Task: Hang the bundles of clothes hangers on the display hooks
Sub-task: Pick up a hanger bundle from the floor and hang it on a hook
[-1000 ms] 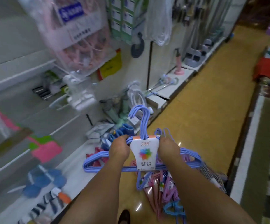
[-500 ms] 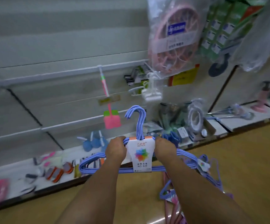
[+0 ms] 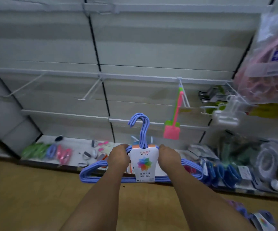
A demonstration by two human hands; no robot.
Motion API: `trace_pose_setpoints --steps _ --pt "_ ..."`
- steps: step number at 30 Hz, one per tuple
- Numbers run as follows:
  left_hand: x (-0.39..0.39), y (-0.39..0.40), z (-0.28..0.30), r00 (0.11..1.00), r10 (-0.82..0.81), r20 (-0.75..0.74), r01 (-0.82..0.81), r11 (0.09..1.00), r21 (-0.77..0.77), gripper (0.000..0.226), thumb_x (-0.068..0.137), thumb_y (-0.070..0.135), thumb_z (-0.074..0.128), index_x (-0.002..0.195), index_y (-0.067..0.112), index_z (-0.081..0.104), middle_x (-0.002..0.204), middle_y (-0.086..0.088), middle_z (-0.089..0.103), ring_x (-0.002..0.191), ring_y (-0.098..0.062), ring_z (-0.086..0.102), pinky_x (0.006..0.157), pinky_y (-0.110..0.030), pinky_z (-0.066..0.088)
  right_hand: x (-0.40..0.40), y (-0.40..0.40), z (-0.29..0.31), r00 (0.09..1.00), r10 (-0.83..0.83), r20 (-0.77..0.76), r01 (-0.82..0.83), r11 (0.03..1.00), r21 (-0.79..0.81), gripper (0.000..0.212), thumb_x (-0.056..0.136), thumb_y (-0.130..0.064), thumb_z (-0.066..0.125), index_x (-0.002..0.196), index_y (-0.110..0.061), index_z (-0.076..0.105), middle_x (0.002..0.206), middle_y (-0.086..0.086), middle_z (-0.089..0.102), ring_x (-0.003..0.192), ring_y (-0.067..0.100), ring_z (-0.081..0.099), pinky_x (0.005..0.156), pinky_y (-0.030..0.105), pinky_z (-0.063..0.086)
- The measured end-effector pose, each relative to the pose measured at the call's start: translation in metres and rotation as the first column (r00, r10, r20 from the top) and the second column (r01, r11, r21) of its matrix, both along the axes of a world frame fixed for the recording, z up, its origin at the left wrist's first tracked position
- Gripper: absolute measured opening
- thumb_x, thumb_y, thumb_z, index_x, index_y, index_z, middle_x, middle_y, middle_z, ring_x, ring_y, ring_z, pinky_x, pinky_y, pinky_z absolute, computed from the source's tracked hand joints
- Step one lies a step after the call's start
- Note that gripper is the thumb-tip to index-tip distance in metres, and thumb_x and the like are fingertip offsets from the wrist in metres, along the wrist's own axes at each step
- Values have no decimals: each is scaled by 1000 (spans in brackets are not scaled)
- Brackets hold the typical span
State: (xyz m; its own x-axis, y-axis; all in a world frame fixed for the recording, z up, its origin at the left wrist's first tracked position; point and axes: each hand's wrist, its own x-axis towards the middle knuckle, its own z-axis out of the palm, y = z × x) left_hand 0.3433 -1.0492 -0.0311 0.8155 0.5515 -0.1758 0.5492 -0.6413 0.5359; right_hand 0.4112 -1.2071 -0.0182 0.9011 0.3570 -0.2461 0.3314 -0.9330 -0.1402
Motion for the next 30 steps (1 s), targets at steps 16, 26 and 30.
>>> trace_pose_setpoints --steps 16,26,30 --pt "-123 218 11 959 274 64 -275 961 3 30 82 -1 46 99 15 66 98 -11 68 92 -31 62 70 -32 45 -80 245 13 950 309 45 -308 951 -38 34 91 -10 48 125 -9 44 120 11 61 110 29 59 84 35 47" --pt "-150 345 4 861 504 65 -504 864 -21 37 87 -3 49 118 10 64 111 -13 67 101 -30 62 78 -33 48 -81 402 -5 844 526 104 -526 850 -27 28 92 -13 46 120 -11 46 114 7 63 103 27 61 76 33 45" --pt "-150 395 8 830 556 40 -556 831 -12 36 86 -1 50 118 13 63 109 -12 67 97 -30 61 69 -32 43 -74 462 -5 809 581 85 -582 813 -11 28 90 -12 48 119 -12 47 114 7 63 103 28 61 78 33 45"
